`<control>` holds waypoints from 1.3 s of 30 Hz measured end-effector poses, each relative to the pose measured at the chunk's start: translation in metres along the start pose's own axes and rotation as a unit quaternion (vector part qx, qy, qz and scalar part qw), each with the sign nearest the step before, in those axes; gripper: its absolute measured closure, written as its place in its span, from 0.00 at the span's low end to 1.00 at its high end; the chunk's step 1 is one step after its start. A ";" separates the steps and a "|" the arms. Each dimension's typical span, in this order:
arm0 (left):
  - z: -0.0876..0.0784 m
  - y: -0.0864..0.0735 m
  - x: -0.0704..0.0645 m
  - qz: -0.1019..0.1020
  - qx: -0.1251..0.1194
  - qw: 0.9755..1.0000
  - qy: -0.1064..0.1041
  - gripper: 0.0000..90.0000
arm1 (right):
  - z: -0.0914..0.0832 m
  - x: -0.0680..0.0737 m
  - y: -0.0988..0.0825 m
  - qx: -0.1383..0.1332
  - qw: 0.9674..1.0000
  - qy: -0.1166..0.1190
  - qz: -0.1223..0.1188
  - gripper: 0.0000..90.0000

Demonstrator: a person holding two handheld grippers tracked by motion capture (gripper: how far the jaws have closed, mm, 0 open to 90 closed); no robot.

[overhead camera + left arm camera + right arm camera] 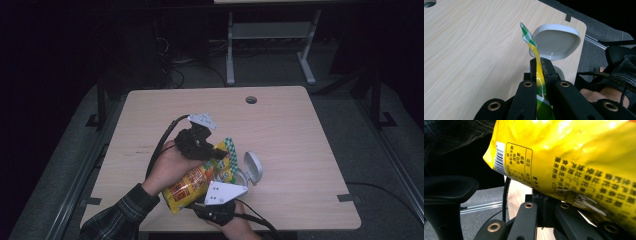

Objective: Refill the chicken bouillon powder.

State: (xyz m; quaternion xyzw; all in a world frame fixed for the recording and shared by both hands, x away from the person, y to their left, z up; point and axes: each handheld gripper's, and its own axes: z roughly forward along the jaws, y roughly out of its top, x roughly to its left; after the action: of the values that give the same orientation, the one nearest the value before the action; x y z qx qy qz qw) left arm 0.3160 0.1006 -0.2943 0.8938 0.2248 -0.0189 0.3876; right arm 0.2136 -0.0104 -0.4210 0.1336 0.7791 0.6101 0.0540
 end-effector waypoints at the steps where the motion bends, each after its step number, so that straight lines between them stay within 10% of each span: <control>1: 0.000 0.000 0.000 0.000 0.000 1.000 0.000 1.00 | 0.000 0.000 0.000 0.000 1.000 0.000 0.000 1.00; 39: 0.002 0.004 -0.003 0.005 0.004 1.000 0.006 1.00 | -0.002 0.000 0.001 -0.006 1.000 0.000 0.000 1.00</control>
State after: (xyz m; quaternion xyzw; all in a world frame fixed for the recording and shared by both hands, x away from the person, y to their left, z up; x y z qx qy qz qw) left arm 0.3149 0.0955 -0.2920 0.8966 0.2231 -0.0126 0.3824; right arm 0.2135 -0.0117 -0.4201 0.1337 0.7753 0.6148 0.0548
